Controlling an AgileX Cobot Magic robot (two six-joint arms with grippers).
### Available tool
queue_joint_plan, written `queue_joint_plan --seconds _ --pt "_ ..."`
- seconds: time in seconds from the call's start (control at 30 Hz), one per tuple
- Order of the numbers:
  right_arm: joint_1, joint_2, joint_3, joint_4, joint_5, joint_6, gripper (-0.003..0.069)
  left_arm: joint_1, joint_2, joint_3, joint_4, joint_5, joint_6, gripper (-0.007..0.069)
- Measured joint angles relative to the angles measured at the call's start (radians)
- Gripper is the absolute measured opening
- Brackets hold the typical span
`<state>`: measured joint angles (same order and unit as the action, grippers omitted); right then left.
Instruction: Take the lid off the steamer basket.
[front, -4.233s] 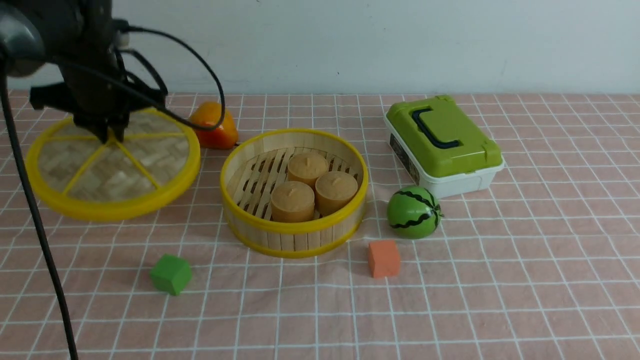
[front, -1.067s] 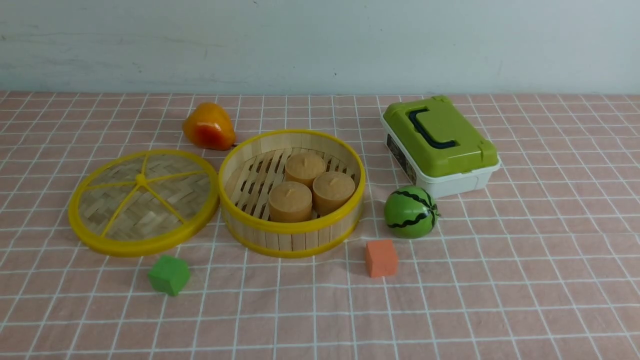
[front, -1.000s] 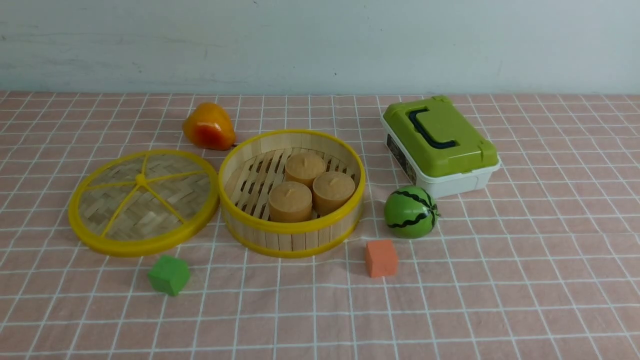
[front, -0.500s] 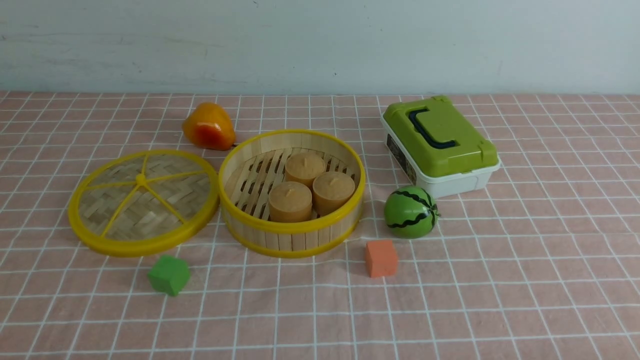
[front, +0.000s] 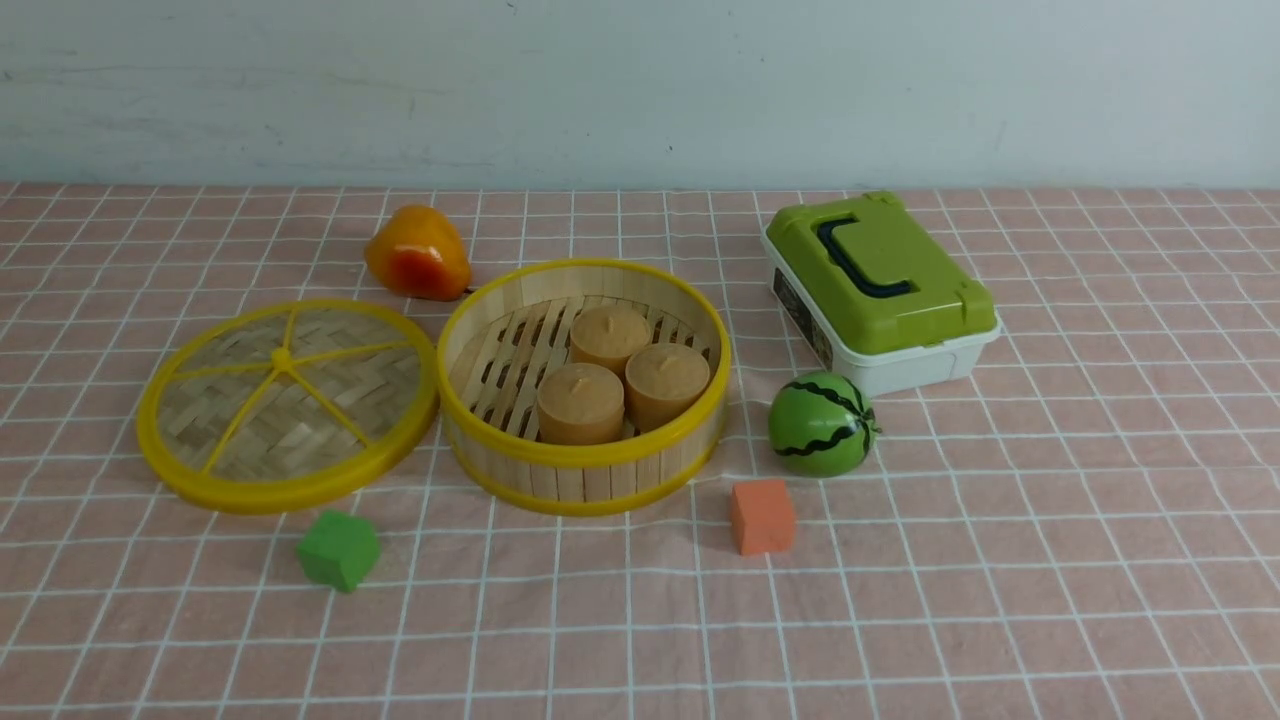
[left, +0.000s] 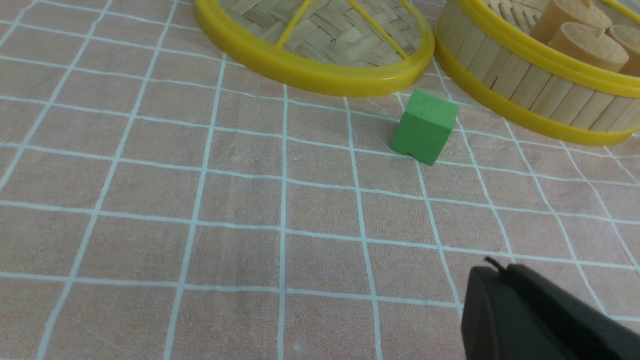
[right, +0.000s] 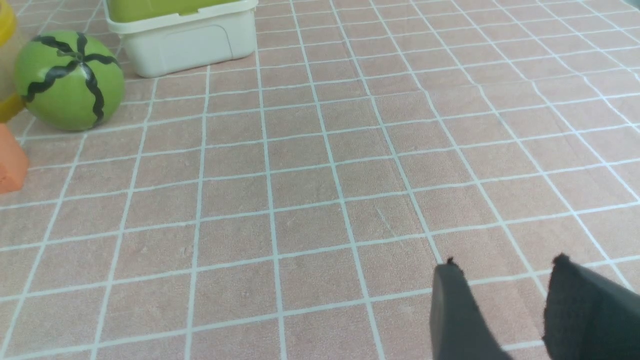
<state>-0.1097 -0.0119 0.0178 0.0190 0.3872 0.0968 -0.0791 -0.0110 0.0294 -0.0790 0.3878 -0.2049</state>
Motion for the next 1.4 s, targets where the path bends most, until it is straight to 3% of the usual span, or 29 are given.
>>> queue_joint_plan --seconds 1.4 --pt "0.0 0.0 0.0 0.0 0.0 0.0 0.0241 0.0 0.0 0.0 -0.001 0.0 0.0 0.002"
